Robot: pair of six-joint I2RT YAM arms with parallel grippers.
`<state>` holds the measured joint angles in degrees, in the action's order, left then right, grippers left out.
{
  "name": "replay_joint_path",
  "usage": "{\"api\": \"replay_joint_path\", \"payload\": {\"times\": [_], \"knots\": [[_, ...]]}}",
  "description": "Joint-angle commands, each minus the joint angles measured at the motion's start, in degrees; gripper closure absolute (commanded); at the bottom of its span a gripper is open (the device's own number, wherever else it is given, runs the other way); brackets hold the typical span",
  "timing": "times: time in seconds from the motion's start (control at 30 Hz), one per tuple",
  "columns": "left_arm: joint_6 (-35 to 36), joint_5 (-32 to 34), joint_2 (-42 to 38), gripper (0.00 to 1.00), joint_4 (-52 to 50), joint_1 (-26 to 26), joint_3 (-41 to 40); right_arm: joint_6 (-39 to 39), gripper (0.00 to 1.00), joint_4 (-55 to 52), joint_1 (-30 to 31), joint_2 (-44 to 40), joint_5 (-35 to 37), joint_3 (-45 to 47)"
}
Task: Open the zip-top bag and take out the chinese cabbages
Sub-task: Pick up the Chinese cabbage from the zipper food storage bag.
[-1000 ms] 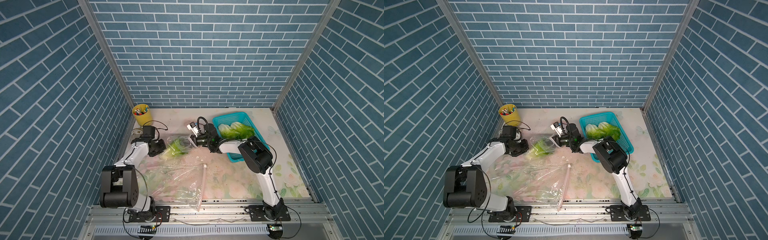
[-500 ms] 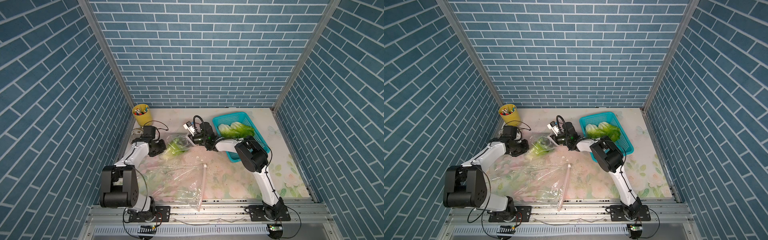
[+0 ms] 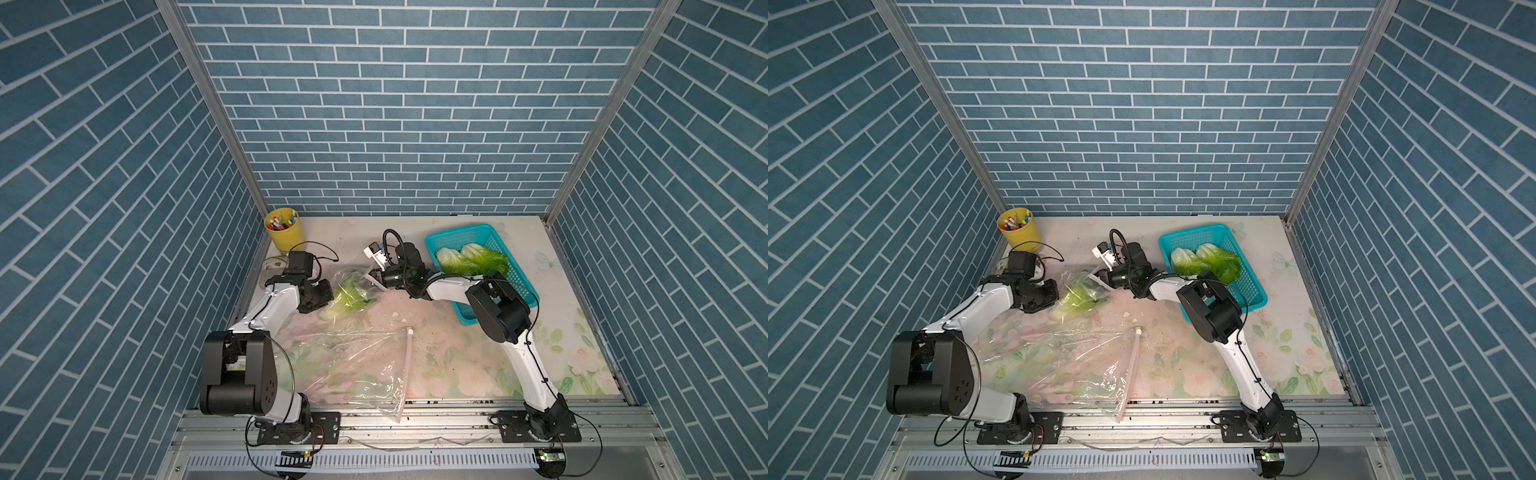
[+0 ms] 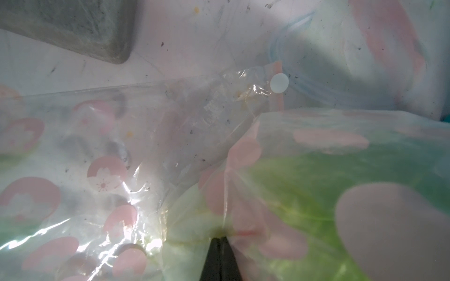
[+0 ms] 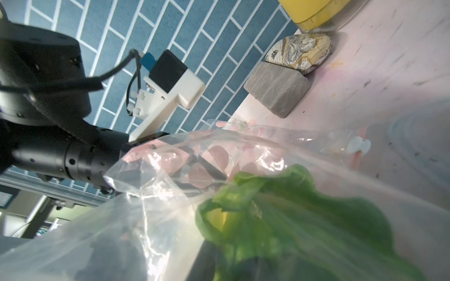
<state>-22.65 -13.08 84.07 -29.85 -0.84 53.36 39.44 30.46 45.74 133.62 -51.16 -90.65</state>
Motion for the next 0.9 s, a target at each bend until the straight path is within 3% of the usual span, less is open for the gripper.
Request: {"api": "replay_joint_path", "payload": {"times": [0.0,0.27,0.3,0.33,0.37,0.47,0.63,0.77,0.87], "knots": [[1.36,-0.48,-1.74,1.0,-2.72,-0.92,0.69,1.54,1.0,1.71,0.93,0.62,-0.2,0.52],[1.96,1.61,-6.0,1.0,-4.01,-0.92,1.21,2.56,1.0,5.28,-0.42,-3.83,0.86,6.53],[1.71,1.5,-6.76,0.93,-4.61,-0.92,1.17,2.81,1.0,5.71,-0.63,-4.35,0.95,7.09],[1.37,1.29,-7.7,0.77,-4.85,-0.92,0.79,3.04,1.0,6.12,-0.84,-4.66,0.99,7.61],[0.84,0.48,-9.42,0.52,-4.87,-0.92,-0.04,3.29,1.0,6.62,-1.04,-5.17,1.2,8.25],[-2.72,-1.89,-16.28,0.01,-4.47,-0.92,-3.69,3.91,1.0,8.09,-1.59,-6.4,1.74,10.13],[-9.45,-6.02,-27.22,0.0,-1.82,-1.08,-10.25,5.38,1.0,10.54,-2.0,-7.52,1.82,11.86],[-11.3,-8.66,-27.21,0.0,1.45,-1.34,-11.56,5.73,1.0,10.76,-1.98,-7.57,1.59,11.85],[-10.73,-9.76,-22.74,0.16,3.04,-1.36,-10.96,5.72,1.0,10.82,-2.04,-7.56,1.49,12.23]]}}
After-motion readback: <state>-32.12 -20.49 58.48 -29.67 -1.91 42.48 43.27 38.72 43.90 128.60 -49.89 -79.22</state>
